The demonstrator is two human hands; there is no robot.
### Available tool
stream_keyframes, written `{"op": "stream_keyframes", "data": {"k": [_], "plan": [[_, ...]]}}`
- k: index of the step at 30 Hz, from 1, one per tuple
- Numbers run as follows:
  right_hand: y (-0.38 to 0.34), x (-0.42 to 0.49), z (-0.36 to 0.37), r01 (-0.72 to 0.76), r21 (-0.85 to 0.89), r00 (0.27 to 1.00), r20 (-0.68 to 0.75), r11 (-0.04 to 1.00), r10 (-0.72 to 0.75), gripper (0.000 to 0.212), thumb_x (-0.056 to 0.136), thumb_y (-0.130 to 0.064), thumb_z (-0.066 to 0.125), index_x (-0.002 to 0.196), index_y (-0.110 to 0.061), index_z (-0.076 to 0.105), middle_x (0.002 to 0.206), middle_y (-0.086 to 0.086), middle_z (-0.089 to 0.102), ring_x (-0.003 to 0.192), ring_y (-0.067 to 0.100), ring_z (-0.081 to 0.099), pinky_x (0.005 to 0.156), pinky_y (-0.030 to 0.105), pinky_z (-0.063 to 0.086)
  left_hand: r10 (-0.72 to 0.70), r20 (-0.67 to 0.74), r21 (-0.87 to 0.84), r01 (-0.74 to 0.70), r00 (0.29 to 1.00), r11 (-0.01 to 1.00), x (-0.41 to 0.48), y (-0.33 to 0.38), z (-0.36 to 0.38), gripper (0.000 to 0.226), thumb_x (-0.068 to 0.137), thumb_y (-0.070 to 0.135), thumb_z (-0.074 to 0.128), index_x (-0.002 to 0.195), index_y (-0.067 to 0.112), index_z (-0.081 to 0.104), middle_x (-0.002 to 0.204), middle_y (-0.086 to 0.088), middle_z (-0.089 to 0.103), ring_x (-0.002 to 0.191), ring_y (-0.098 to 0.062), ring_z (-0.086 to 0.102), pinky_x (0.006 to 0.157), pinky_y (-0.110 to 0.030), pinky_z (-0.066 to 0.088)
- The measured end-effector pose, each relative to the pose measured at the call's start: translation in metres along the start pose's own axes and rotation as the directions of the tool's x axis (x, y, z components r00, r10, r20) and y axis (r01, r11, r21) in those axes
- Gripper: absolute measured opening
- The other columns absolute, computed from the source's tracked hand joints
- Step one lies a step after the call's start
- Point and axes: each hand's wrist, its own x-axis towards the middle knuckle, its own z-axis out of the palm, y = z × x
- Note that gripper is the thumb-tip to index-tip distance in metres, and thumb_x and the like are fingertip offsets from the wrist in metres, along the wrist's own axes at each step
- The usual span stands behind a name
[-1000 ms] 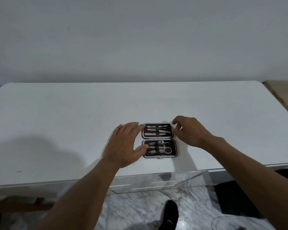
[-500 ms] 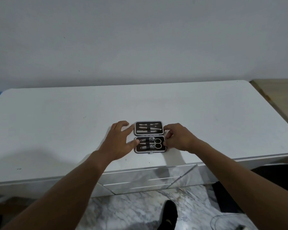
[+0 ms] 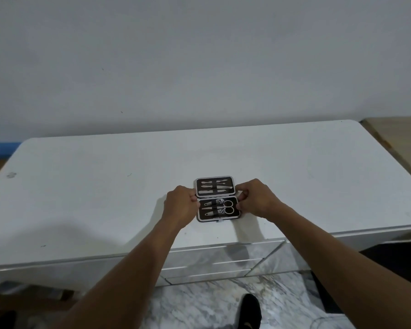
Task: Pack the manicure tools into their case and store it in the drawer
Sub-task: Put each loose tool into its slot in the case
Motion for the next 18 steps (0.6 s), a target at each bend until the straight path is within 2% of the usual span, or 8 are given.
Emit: {"op": "stream_keyframes", "data": {"k": [3, 5, 7, 10, 13, 15, 18], "plan": [[-0.002, -0.002, 0.004, -0.003, 0.009, 1.0, -0.029, 1.0, 0.003, 0.034, 0.072, 0.005, 0.06, 0.095, -0.015, 0.075, 0.071, 0.0, 0.066, 0.071, 0.017, 0.06, 0.064, 0.024, 0.047, -0.035, -0.03, -0.023, 0.034, 0.999, 0.999, -0.001, 0.004, 0.002, 0.01, 0.08, 0.004, 0.058, 0.071, 0.006, 0.061, 0.081, -0.008, 0.072, 0.083, -0.029, 0.064, 0.075, -0.036, 0.052], [-0.002, -0.005, 0.006, -0.005, 0.019, 0.999, -0.05, 1.0, 0.006, 0.035, 0.072, 0.007, 0.058, 0.095, -0.014, 0.074, 0.069, -0.003, 0.063, 0.071, 0.016, 0.058, 0.06, 0.021, 0.044, -0.063, -0.043, -0.053, 0.061, 0.997, 0.997, -0.004, 0.006, 0.003, 0.015, 0.081, 0.004, 0.059, 0.07, 0.015, 0.06, 0.087, -0.006, 0.073, 0.091, -0.028, 0.066, 0.078, -0.035, 0.052], [-0.001, -0.006, 0.007, -0.014, 0.039, 0.997, -0.07, 0.999, 0.017, 0.036, 0.072, 0.008, 0.059, 0.097, -0.013, 0.074, 0.07, -0.002, 0.063, 0.072, 0.016, 0.058, 0.06, 0.021, 0.044, -0.091, -0.048, -0.114, 0.085, 0.995, 0.99, -0.006, 0.007, 0.002, 0.015, 0.08, 0.004, 0.059, 0.073, 0.015, 0.066, 0.087, -0.003, 0.074, 0.093, -0.027, 0.067, 0.077, -0.033, 0.054], [-0.001, -0.007, 0.009, -0.028, 0.078, 0.994, -0.099, 0.997, 0.036, 0.038, 0.072, 0.009, 0.058, 0.098, -0.012, 0.073, 0.073, -0.002, 0.062, 0.073, 0.016, 0.058, 0.062, 0.023, 0.046, -0.107, -0.051, -0.219, 0.094, 0.993, 0.971, -0.01, 0.006, 0.0, 0.028, 0.079, 0.003, 0.065, 0.091, 0.026, 0.076, 0.081, 0.009, 0.071, 0.091, -0.019, 0.068, 0.08, -0.03, 0.054], [-0.003, -0.012, 0.011, -0.02, 0.132, 0.989, -0.144, 0.991, 0.039, 0.037, 0.073, 0.01, 0.058, 0.103, -0.008, 0.071, 0.087, -0.003, 0.062, 0.083, 0.018, 0.058, 0.071, 0.026, 0.046, -0.104, -0.072, -0.301, 0.078, 0.992, 0.951, -0.014, 0.005, 0.0, 0.034, 0.077, 0.002, 0.073, 0.106, 0.02, 0.074, 0.088, 0.008, 0.071, 0.091, -0.013, 0.067, 0.089, -0.032, 0.053], [-0.003, -0.014, 0.013, -0.004, 0.176, 0.987, -0.157, 0.984, 0.032, 0.042, 0.074, 0.008, 0.057, 0.107, -0.013, 0.071, 0.097, -0.005, 0.065, 0.091, 0.018, 0.061, 0.076, 0.025, 0.048, -0.124, -0.088, -0.329, 0.089, 0.988, 0.94, -0.014, 0.005, 0.0, 0.033, 0.076, 0.003, 0.075, 0.106, 0.017, 0.072, 0.092, 0.004, 0.073, 0.089, -0.013, 0.068, 0.09, -0.033, 0.053], [-0.002, -0.015, 0.014, -0.011, 0.278, 0.987, -0.151, 0.961, 0.055, 0.044, 0.076, 0.002, 0.06, 0.114, -0.017, 0.067, 0.104, -0.004, 0.067, 0.095, 0.018, 0.066, 0.069, 0.02, 0.049, -0.135, -0.103, -0.339, 0.093, 0.985, 0.936, -0.016, 0.006, 0.001, 0.03, 0.075, 0.001, 0.075, 0.096, 0.021, 0.068, 0.09, 0.005, 0.072, 0.088, -0.014, 0.067, 0.088, -0.034, 0.054]]}}
